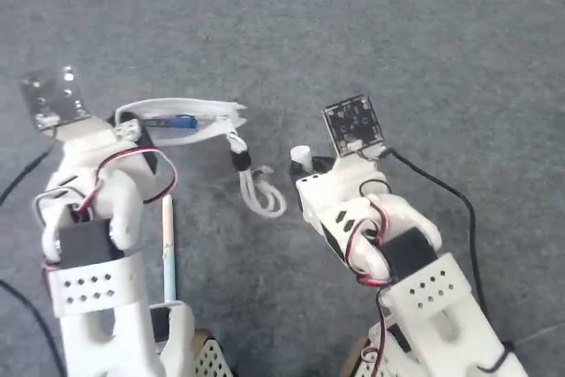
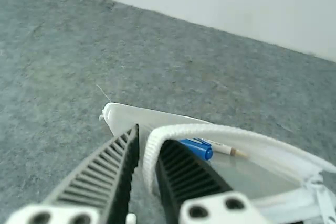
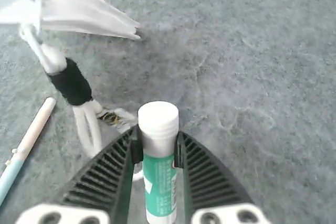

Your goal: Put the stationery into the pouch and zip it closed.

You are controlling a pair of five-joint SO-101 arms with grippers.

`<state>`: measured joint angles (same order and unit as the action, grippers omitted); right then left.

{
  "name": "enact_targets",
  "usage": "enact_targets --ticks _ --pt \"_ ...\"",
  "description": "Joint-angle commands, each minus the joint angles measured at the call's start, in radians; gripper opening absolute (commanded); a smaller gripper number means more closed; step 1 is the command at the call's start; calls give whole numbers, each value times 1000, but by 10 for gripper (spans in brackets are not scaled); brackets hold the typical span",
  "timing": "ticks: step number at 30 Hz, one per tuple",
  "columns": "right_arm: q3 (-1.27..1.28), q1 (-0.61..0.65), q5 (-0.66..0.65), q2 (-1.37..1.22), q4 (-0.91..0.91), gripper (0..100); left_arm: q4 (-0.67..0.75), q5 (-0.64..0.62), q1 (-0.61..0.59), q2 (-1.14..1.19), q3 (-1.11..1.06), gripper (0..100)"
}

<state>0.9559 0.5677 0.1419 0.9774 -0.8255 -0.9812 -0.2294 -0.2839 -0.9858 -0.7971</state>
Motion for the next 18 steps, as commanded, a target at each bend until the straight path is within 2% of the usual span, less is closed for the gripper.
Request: enact_targets --ticks 1,6,13,18 --pt "38 -15 11 76 94 6 -26 11 86 0 133 12" --pt "101 -59 11 128 170 6 -91 12 178 2 223 12" --pt "173 -91 11 229 234 6 -77 -2 258 3 262 12" --pt "183 -94 11 314 240 6 -91 -21 261 2 219 12"
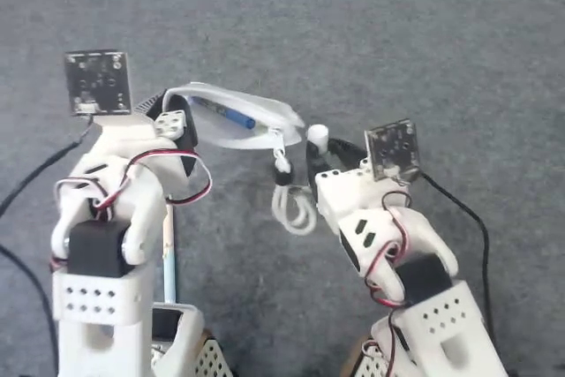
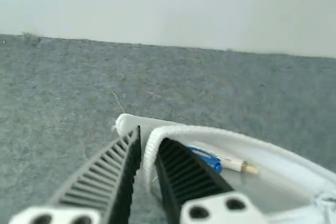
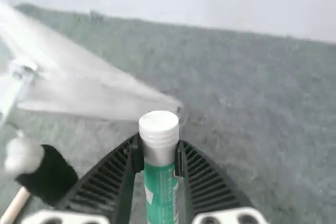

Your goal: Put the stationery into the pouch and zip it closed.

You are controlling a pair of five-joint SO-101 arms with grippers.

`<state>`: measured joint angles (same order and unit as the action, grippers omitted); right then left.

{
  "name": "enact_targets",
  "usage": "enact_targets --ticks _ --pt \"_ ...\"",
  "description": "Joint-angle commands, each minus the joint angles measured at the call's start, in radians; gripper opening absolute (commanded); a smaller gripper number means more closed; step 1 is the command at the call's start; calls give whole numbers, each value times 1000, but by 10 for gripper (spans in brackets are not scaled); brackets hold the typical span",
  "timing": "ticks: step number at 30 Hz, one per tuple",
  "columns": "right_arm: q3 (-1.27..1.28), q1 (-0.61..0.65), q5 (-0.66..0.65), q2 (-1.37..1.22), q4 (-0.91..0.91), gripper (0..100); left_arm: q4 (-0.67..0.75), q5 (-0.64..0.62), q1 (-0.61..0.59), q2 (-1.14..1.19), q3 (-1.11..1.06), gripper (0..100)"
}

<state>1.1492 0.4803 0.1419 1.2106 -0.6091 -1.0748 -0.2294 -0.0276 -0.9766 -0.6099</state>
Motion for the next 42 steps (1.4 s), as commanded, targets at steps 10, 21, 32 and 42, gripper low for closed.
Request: enact_targets --ticks 10,21,32,42 --pt "-11 -1 135 246 24 6 17 -17 5 -9 -22 12" --pt "94 51 249 286 410 7 17 -17 5 -9 -33 12" --pt "270 176 -52 295 863 7 17 -17 5 -9 -38 12" --pt "140 249 -71 283 858 7 25 -15 5 -15 -71 12"
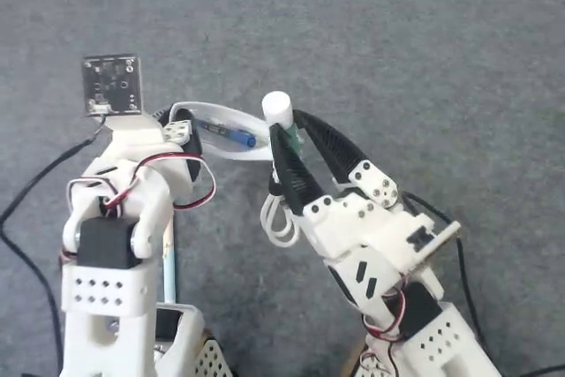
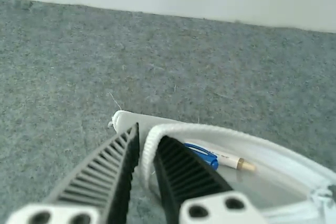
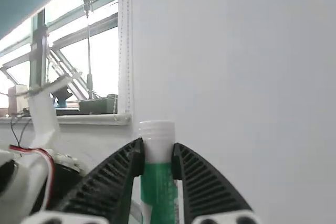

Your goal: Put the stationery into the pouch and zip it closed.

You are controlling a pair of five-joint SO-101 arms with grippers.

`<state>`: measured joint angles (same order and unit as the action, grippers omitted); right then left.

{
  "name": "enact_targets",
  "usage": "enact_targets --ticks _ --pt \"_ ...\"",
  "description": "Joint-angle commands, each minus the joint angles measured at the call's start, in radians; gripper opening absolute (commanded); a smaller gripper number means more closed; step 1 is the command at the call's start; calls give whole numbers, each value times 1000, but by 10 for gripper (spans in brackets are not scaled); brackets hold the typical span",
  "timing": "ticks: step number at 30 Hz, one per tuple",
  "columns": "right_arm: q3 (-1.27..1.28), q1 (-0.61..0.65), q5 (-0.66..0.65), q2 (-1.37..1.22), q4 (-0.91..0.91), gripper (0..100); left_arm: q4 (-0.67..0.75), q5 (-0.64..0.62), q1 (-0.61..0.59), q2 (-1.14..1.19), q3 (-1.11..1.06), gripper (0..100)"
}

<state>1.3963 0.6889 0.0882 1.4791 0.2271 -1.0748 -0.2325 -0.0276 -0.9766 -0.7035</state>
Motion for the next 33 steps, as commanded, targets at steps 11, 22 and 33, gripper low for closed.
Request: enact_targets --ticks 11,22,33 --pt "-278 53 -11 -289 62 7 25 -12 5 -11 21 12" --pt "-279 70 -15 -615 278 7 43 -11 5 -11 -8 12" --pt "-215 68 -129 -647 278 7 46 -11 5 -9 -19 12"
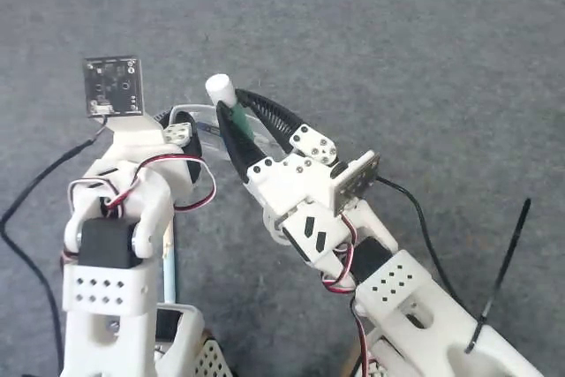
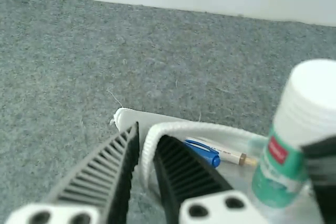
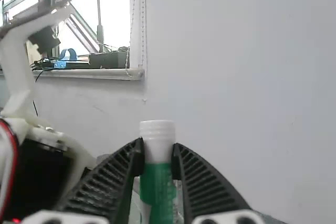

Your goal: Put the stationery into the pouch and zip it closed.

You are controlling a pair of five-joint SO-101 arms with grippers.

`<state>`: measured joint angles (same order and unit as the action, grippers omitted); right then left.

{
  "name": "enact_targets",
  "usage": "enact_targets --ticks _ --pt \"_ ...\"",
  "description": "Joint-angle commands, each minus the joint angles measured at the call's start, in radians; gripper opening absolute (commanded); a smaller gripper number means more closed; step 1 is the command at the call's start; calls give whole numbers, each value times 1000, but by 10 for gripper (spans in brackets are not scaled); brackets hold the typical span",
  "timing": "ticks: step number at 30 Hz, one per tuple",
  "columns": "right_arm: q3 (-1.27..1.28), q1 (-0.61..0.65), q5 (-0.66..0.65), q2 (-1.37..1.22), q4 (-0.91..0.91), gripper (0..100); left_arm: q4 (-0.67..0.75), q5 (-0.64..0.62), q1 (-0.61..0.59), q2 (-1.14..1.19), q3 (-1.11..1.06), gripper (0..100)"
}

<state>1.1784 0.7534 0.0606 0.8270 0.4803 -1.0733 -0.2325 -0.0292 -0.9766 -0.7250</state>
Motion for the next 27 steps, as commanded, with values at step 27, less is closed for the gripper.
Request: enact_targets --ticks 27 --pt "158 87 -516 41 -30 7 43 -18 -63 -11 2 12"
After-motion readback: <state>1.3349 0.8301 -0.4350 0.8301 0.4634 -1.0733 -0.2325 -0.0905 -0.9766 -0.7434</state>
